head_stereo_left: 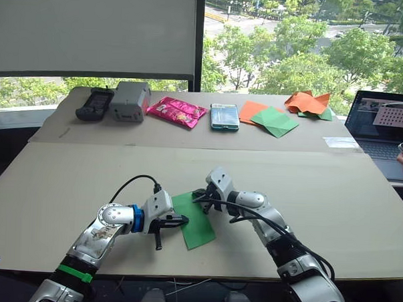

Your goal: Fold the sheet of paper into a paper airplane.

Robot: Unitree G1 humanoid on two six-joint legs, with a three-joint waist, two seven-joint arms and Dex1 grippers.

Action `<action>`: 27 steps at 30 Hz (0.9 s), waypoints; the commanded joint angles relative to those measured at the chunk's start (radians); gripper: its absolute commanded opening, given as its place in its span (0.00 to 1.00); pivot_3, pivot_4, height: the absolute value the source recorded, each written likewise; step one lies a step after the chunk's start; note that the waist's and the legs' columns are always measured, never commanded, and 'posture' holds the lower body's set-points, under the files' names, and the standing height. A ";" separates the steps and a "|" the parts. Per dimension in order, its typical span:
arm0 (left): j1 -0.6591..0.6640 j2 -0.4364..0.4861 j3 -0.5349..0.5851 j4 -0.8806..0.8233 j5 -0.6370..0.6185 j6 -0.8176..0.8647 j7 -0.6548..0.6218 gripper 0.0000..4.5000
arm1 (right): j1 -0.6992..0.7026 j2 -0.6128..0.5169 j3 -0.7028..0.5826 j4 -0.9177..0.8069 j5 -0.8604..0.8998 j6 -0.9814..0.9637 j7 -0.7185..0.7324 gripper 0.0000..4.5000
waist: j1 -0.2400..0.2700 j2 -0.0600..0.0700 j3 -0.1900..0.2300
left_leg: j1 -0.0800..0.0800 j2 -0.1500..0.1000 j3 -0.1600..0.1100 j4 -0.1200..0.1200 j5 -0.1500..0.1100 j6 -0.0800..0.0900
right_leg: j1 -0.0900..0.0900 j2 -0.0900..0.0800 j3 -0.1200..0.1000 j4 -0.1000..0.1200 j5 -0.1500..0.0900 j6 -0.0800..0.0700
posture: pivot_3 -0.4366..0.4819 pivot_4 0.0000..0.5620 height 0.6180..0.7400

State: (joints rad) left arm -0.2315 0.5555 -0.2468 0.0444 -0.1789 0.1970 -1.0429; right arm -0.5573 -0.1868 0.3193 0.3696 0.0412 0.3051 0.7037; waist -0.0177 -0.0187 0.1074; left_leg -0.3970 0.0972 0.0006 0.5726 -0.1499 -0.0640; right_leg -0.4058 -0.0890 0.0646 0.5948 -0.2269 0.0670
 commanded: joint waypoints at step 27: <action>-0.013 0.007 -0.025 0.045 0.042 0.004 -0.004 0.00 | 0.165 -0.067 0.070 -0.262 -0.069 0.273 -0.008 0.00 | 0.004 0.000 -0.002 | 0.001 0.000 0.000 0.000 0.000 -0.001 | 0.000 -0.001 0.000 -0.001 -0.001 0.000 | 0.48 0.27 0.82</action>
State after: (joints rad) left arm -0.2507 0.5547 -0.2588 0.0575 -0.1635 0.1925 -1.0494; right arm -0.4332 -0.2310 0.3793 0.0731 -0.0225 0.5083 0.6952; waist -0.0136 -0.0184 0.1057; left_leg -0.3965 0.0971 0.0006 0.5725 -0.1503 -0.0647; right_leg -0.4057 -0.0897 0.0646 0.5943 -0.2280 0.0668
